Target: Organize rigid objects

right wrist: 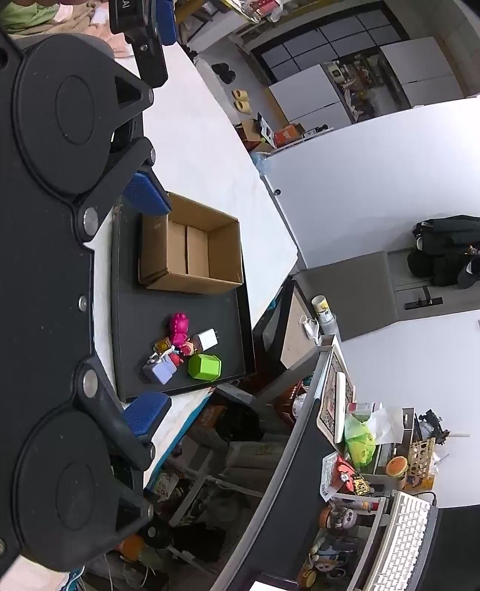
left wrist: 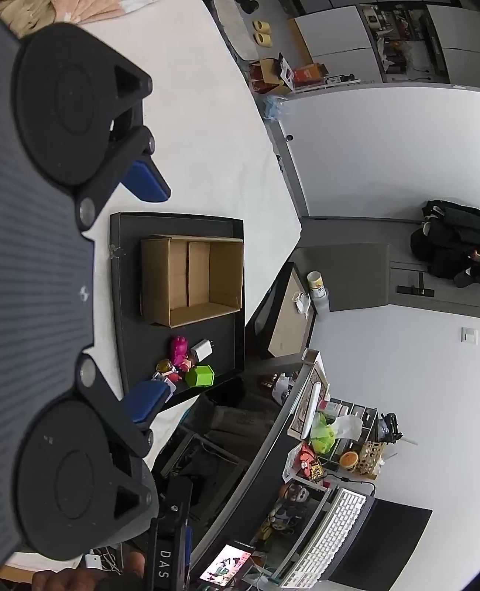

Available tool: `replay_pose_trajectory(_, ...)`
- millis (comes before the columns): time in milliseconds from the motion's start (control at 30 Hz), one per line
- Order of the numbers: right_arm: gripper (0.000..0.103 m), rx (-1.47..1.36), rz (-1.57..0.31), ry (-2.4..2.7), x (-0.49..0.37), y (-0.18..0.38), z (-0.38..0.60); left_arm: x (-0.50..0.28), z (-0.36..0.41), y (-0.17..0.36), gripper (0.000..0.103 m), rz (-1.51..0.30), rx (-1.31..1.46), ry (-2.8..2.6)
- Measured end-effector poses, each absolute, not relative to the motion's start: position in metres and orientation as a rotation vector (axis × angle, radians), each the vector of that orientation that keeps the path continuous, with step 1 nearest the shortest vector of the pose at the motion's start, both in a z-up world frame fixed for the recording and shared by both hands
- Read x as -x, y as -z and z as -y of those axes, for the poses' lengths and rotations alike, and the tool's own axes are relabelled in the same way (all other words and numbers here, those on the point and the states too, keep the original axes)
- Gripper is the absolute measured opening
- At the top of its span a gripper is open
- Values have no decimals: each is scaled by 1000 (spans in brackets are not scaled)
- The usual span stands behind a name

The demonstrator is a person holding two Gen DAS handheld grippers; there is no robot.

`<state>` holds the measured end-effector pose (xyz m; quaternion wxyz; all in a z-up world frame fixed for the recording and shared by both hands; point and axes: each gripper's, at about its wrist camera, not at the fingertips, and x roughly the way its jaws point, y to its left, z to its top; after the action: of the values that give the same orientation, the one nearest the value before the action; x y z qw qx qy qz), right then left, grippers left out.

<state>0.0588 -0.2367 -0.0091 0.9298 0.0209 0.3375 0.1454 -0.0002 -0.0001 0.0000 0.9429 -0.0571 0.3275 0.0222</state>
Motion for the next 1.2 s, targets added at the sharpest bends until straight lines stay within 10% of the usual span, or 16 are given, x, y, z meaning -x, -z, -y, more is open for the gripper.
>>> replay_pose_trajectory(1200, 103, -48, -674, -303, -50, 4, 240, 9, 4, -2, 102, -649, 126, -27)
